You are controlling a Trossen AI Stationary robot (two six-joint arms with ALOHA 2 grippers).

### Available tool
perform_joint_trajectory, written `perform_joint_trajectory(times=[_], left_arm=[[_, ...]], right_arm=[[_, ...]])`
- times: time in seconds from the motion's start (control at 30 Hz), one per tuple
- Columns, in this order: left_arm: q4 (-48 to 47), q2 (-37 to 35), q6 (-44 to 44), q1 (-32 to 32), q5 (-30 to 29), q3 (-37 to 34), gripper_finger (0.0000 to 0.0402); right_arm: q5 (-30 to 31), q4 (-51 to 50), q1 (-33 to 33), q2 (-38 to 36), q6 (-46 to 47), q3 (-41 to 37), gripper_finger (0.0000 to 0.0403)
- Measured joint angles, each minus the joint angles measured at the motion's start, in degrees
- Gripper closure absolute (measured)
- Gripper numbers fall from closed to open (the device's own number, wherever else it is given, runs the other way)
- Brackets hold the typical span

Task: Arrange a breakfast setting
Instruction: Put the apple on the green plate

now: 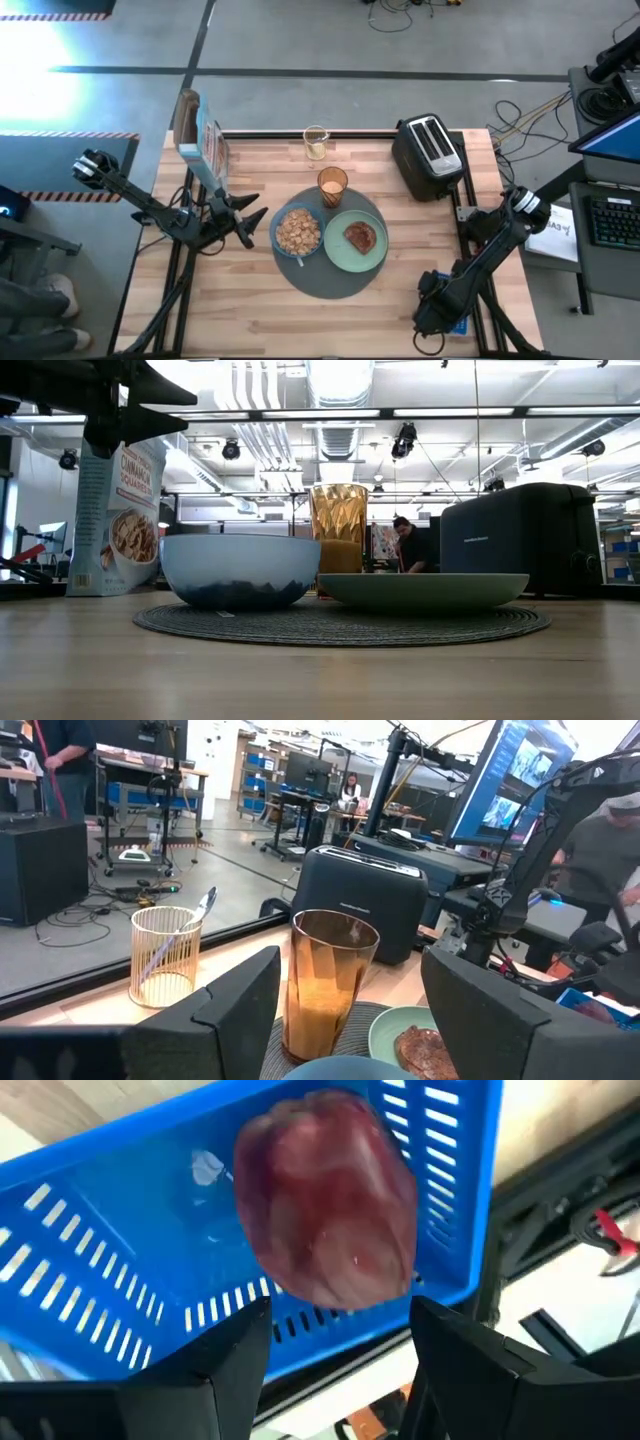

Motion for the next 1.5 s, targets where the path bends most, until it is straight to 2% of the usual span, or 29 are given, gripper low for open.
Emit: perform_joint_trajectory(times=[0.27,0.47,0.6,0.73,0.87,1.03,1.3,1.5], left_arm=[[0.0,0.0,-0.02,0.01,0.33,0.0,0.0174],[0.0,0.02,-0.24,-0.01,0.35,0.0,0.0174],[0.0,0.02,-0.24,0.0,0.36,0.0,0.0174],[0.0,0.02,-0.24,-0.01,0.37,0.0,0.0174],[-0.02,0.02,-0.24,0.0,0.41,0.0,0.0174],[-0.02,0.02,-0.24,-0.01,0.44,0.0,0.0174],[-0.02,0.02,-0.24,-0.04,0.52,0.0,0.0174],[-0.02,0.02,-0.48,-0.05,0.95,0.0,0.0174]], right_arm=[[0.9,1.37,-0.02,0.0,-8.93,-4.76,0.0174],[1.07,11.03,-0.04,0.0,-11.4,-9.53,0.0174],[1.17,14.21,-0.04,0.0,-11.21,-10.09,0.0174],[0.86,11.07,0.0,-0.15,-9.84,-8.46,0.0174],[-0.17,5.73,0.02,-0.86,-9.38,-3.56,0.0174],[4.95,3.37,0.0,-2.68,-7.53,1.36,0.0174],[6.11,3.0,-0.02,-2.6,-6.41,0.08,0.0174],[10.93,0.31,-0.32,-2.6,-6.75,-0.89,0.0174]])
